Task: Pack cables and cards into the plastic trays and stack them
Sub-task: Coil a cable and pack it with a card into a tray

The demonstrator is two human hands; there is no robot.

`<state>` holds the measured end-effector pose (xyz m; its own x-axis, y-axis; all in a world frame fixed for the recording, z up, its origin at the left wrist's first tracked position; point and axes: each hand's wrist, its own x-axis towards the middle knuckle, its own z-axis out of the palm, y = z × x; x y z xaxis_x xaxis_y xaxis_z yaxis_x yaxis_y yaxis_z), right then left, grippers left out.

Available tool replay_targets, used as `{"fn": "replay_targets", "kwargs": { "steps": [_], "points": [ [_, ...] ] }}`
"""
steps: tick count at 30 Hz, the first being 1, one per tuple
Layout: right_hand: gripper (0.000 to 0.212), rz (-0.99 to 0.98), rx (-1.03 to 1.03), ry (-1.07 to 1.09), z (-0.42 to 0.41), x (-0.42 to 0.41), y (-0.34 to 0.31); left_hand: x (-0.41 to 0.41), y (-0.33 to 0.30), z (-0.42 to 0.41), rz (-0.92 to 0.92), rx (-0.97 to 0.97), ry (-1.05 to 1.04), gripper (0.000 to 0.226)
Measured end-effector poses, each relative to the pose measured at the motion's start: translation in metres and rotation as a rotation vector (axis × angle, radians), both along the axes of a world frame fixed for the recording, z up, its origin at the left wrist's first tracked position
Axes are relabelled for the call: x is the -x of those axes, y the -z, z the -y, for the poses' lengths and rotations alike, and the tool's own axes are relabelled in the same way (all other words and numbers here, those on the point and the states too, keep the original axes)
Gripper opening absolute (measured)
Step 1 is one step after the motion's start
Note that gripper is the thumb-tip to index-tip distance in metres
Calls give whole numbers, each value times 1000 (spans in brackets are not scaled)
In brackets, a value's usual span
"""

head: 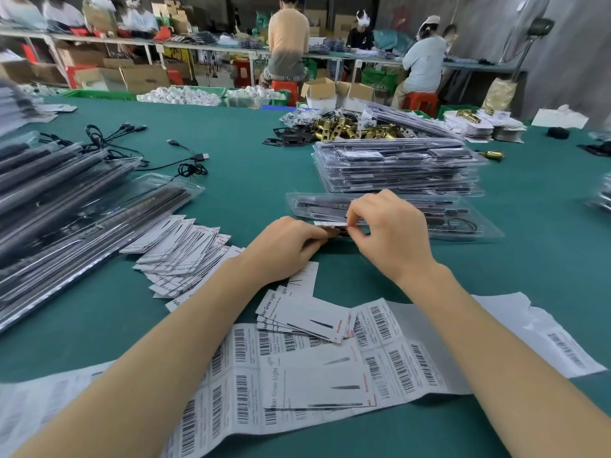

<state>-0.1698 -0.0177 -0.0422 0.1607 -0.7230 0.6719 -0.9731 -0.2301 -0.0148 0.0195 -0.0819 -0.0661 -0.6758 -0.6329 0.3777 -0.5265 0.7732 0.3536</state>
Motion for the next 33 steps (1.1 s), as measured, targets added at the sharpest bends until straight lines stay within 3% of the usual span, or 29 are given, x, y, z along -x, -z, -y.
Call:
{"fn": "replay_targets", "kwargs": {
  "steps": [8,16,20,29,33],
  "points": [
    [14,-3,122,14,9,-13,18,1,-4,-1,18,30,34,36],
    [11,78,-29,100,4,-7,17,-3,-3,-1,-109,-13,52,27],
    [14,55,-130,102,5,-5,15,-1,-4,-1,-68,-27,65,26],
    [17,-36,-117,114,-5,-7,23,-2,-6,-3,-36,-15,50,28],
    [26,-124,-180,166,-7,-11,27,-2,-6,-2,52,93,-23,28]
  ]
}}
